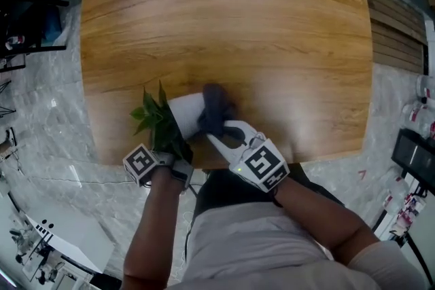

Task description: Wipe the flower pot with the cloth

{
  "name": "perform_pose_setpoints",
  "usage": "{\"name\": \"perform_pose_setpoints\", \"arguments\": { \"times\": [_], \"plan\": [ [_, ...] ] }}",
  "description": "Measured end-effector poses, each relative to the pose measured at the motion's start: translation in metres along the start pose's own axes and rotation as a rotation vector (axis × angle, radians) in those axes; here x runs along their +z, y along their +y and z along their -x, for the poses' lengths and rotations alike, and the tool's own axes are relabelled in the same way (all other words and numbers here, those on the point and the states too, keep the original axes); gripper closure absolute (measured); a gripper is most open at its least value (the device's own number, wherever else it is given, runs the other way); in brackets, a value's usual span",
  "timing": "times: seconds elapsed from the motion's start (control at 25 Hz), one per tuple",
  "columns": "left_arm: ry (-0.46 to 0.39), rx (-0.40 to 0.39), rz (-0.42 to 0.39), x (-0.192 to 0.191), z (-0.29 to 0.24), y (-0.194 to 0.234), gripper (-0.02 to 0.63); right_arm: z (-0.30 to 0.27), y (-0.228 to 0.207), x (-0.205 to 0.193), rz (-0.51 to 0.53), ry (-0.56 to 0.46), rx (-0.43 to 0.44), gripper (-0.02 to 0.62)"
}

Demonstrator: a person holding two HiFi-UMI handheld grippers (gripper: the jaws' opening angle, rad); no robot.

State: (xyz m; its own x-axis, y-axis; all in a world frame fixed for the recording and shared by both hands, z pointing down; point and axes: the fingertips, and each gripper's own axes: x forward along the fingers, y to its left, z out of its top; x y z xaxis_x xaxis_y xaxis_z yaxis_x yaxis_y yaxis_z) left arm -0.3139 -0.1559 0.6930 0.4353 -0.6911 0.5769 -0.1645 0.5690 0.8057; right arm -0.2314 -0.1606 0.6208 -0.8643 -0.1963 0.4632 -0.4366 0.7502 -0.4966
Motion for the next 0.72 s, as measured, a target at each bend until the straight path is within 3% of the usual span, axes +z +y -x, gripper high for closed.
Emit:
{"name": "perform_pose_setpoints", "arguments": {
  "times": [0.08,0.16,0.36,0.48,0.72],
  "plan": [
    [0.0,-0.009,0.013,0.0,-0.001,-0.001,0.583,0.005,-0.024,-0.012,-0.042,0.016,-0.06,0.56],
    [-0.004,-0.014,0.033,-0.001,-0.002,0.0,0.583,0.001,-0.019,-0.007,-0.042,0.007,-0.057,0.56],
    [0.001,-0.004,0.052,-0.004,0.002,0.006,0.583,-0.025,0.064,0.021,0.043,-0.023,0.15,0.56],
    [0.011,0.008,-0.028,-0.005,0.003,0.004,0.583,-0.019,0.063,0.016,0.037,-0.032,0.171,0.56],
    [0.017,0.032,-0.292,0.006,0.006,-0.008,0.583,0.003,-0.014,-0.029,-0.124,0.009,-0.001,0.56]
  ]
}}
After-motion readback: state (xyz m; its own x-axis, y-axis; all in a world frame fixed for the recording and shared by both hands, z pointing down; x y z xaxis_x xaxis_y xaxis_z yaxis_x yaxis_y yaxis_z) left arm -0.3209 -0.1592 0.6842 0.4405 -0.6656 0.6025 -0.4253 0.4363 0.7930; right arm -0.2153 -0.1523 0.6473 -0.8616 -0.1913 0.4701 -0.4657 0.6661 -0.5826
